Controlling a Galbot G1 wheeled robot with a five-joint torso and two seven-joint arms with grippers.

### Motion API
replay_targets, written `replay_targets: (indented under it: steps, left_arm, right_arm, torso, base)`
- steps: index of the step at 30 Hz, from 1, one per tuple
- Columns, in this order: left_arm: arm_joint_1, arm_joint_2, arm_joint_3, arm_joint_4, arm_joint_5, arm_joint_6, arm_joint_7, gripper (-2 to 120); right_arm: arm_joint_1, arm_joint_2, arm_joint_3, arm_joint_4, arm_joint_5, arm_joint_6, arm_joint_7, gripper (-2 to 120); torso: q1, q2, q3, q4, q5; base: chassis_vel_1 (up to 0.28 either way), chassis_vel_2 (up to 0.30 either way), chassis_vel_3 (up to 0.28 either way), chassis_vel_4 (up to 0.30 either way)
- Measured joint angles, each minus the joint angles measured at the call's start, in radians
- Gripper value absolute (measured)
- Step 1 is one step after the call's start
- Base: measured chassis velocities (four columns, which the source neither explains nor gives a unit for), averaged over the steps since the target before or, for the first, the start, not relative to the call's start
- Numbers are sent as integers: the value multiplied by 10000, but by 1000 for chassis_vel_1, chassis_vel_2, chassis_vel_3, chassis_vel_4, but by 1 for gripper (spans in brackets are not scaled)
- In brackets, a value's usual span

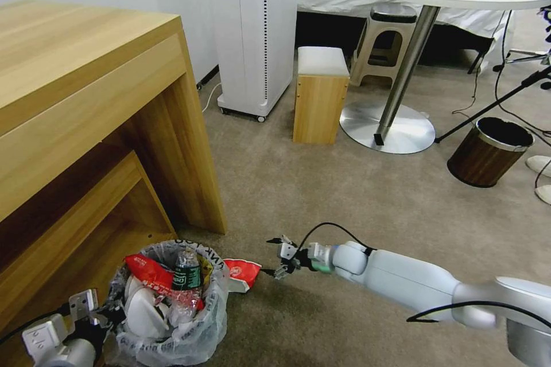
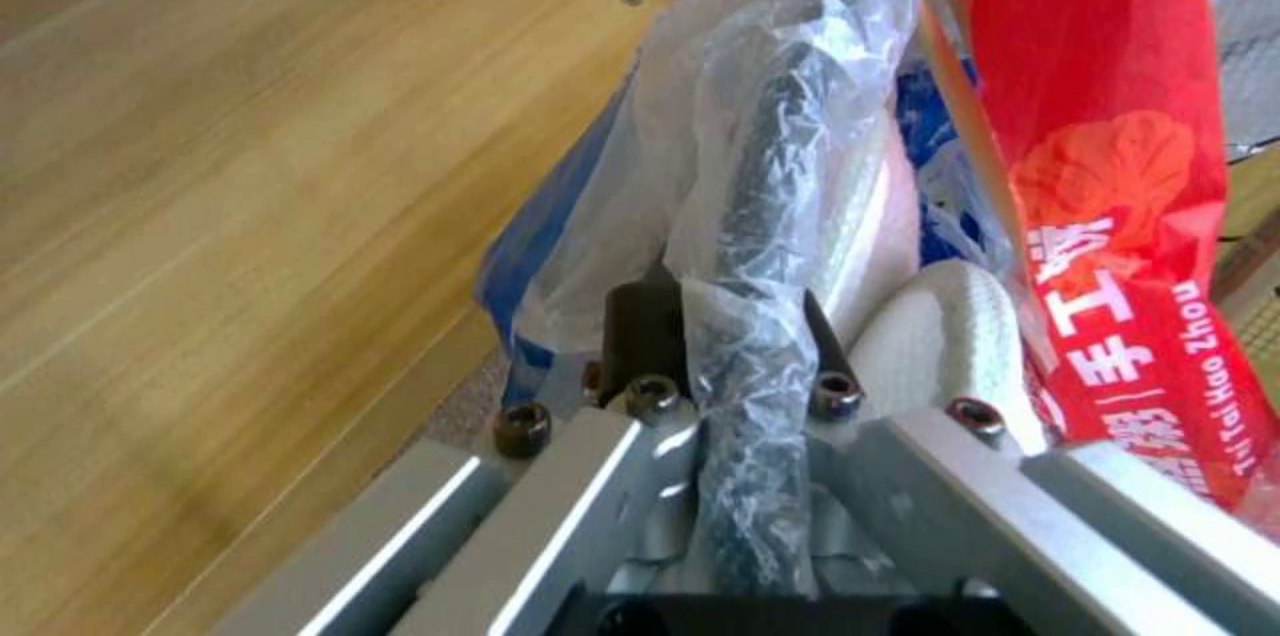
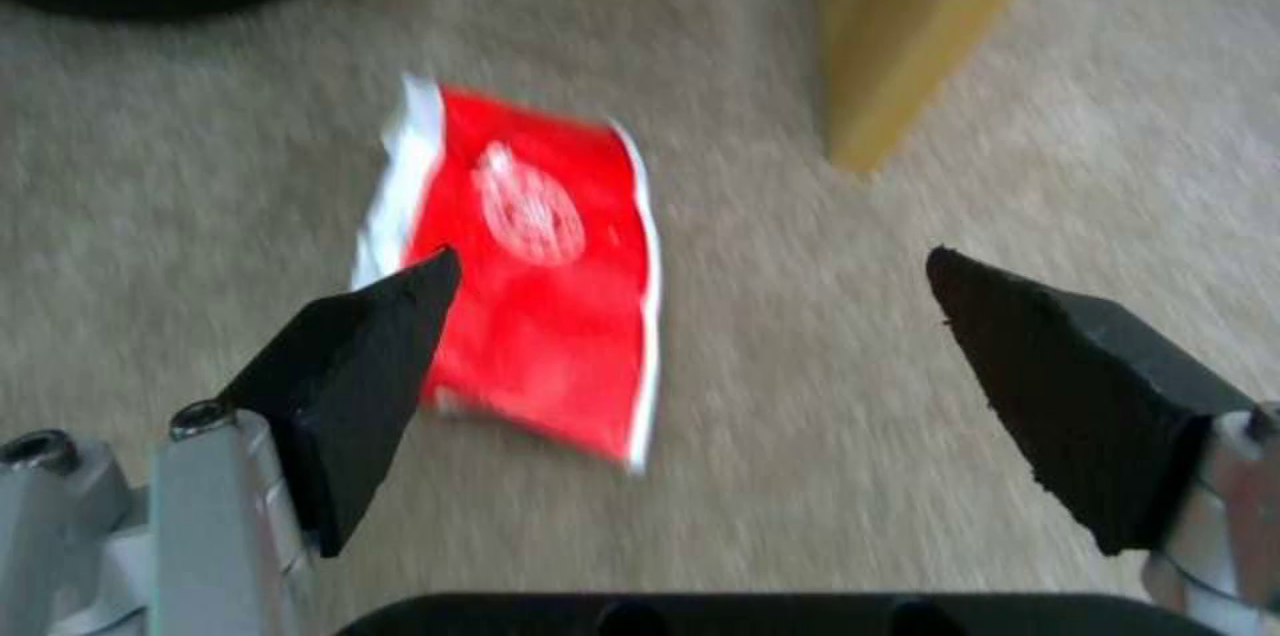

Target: Pick up the trash bin and place the garbage on the floor into it.

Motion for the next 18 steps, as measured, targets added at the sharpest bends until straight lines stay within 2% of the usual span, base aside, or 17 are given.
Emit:
replay_targets:
  steps: [8,18]
  left_arm:
    - [-99,23,-14,86,-75,-6,-3,1]
    - [-279,96,10,245,-140,-6,-53,1]
  right_arm:
    - [-162,828,-389,-185,270,187,-154,91]
    - [-623,683,-434,-227,248,78,-128,92]
  torso:
    - [0,0,0,1,1]
    - [0,0,0,-5,-1]
  base:
    - [0,0,0,0]
    - [0,0,0,0]
